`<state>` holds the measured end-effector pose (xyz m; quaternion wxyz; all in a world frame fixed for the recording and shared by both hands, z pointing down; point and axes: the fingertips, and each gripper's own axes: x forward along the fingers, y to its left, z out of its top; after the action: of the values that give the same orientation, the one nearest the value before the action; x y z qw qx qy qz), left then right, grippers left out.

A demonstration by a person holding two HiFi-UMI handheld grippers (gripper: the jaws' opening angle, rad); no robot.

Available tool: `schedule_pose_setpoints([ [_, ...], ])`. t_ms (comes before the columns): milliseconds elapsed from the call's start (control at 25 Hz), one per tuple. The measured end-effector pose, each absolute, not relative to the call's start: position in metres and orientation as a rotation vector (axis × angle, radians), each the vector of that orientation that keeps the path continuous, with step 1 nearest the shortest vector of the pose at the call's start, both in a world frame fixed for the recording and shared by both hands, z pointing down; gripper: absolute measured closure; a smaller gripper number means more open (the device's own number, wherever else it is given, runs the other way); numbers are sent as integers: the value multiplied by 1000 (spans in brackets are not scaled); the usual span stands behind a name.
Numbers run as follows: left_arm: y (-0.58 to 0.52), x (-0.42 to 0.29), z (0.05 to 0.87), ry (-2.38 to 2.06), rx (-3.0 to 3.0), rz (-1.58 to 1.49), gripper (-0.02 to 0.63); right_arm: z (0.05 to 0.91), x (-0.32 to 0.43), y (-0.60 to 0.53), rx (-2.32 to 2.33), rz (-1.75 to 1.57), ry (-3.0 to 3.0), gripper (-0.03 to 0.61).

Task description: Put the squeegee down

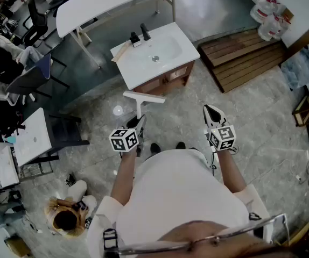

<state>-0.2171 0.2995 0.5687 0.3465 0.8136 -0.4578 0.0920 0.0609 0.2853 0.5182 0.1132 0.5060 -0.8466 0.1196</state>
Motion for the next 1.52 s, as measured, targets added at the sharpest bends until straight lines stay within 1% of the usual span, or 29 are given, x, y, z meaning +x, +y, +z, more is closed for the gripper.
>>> schedule_pose_setpoints([
  [440, 305, -214, 570, -1186, 2103, 252, 526, 519, 60, 283, 1475, 357, -2490, 574],
  [880, 309, -202, 568, -1210, 2087, 255, 526, 527, 82, 277, 1504, 451, -2489, 572],
  [1520, 322, -145, 573, -1242, 2060, 237, 526, 544, 126, 285, 1406, 473, -2515, 572],
])
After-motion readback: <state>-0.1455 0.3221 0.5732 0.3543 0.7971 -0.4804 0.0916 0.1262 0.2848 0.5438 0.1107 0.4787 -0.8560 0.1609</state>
